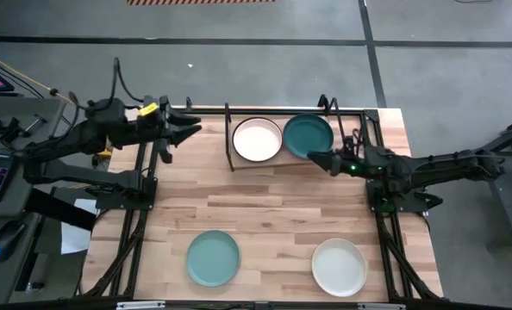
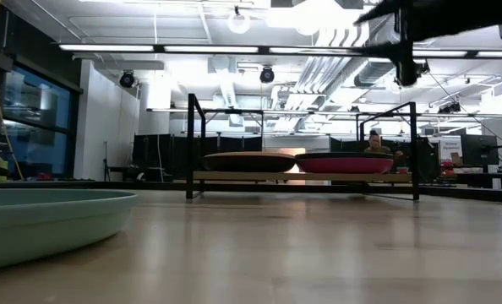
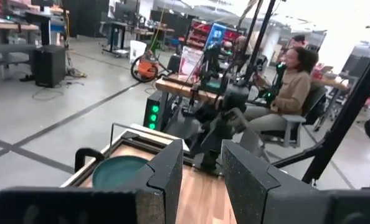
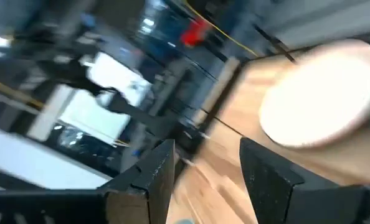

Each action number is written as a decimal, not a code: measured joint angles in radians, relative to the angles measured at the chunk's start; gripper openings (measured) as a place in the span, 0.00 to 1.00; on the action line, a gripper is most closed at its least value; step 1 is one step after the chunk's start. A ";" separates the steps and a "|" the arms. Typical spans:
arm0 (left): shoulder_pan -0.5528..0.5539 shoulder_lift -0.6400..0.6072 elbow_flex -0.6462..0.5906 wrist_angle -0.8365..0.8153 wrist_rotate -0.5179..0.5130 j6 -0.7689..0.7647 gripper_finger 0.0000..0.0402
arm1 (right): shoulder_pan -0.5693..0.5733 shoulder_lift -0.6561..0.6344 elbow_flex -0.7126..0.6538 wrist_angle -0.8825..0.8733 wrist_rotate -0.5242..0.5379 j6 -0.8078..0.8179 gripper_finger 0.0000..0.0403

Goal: Place and stack plates onto a shelf
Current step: Stack the blue plate on top of the light pink plate on the shelf

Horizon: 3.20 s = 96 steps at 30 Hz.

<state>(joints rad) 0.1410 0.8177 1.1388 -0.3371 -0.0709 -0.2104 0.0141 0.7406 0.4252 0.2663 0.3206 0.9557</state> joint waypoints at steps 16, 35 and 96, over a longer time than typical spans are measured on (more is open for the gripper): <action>-0.056 0.027 -0.337 0.594 0.032 -0.146 0.25 | 0.015 -0.001 0.000 0.105 -0.037 -0.222 0.40; -0.056 0.027 -0.337 0.562 0.030 -0.119 0.25 | 0.015 -0.001 0.000 0.113 -0.043 -0.224 0.40; -0.063 0.026 -0.337 0.409 -0.027 -0.126 0.25 | 0.335 1.578 1.482 -0.839 -0.217 0.120 0.40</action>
<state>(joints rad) 0.0780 0.8440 0.8017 0.0719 -0.0974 -0.3367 0.3489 2.3191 1.9073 -0.5731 0.1041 1.0760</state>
